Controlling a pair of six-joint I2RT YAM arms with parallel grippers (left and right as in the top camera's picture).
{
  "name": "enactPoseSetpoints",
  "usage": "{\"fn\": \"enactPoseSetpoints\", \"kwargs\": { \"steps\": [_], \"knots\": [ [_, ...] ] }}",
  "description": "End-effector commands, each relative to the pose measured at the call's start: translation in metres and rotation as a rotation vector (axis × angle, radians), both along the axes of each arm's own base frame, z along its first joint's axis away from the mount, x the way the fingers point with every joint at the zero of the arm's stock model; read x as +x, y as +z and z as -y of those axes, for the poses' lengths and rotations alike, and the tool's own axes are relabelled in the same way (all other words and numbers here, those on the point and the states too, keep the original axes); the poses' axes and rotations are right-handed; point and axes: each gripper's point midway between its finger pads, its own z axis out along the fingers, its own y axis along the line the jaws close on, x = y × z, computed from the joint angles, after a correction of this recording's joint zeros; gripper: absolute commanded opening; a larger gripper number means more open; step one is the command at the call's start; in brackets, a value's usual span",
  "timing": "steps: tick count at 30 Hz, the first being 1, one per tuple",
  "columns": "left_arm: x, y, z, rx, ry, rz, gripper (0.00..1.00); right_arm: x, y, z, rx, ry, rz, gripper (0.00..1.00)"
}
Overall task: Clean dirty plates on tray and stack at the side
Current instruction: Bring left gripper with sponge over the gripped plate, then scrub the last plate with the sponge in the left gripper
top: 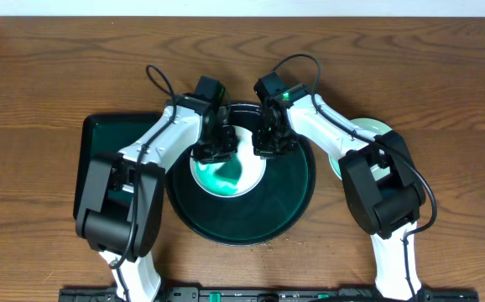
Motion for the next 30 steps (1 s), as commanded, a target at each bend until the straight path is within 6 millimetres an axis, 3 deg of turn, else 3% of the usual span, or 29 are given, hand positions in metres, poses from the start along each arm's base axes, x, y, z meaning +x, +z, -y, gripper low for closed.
{"fn": "enactPoseSetpoints", "kwargs": {
  "steps": [1,3,7,12,15,22,28,30],
  "knots": [
    [-0.008,0.005,0.031,-0.179,-0.132,0.000,0.07,0.000,-0.013,0.013,-0.059,-0.037,-0.006,0.01],
    [0.002,-0.001,0.017,-0.102,-0.064,0.008,0.07,0.000,-0.013,0.013,-0.058,-0.037,-0.006,0.01],
    [0.020,-0.009,-0.037,0.185,0.160,0.024,0.07,0.000,-0.013,0.013,-0.059,-0.037,-0.006,0.01],
    [0.015,-0.011,-0.090,0.429,0.277,0.015,0.07,0.000,-0.013,0.013,-0.060,-0.037,-0.008,0.01],
    [0.009,-0.011,-0.104,0.502,0.291,0.002,0.07,0.000,-0.013,0.013,-0.059,-0.037,-0.007,0.01],
    [-0.012,-0.010,-0.104,0.514,0.252,-0.078,0.07,0.000,-0.013,0.013,-0.058,-0.037,-0.006,0.01],
    [-0.031,0.000,-0.030,0.061,-0.109,-0.120,0.07,0.000,-0.013,0.013,-0.058,-0.037,-0.006,0.01],
    [-0.030,0.005,-0.017,-0.020,-0.163,-0.094,0.07,0.000,-0.013,0.012,-0.058,-0.037,-0.006,0.01]
  ]
}}
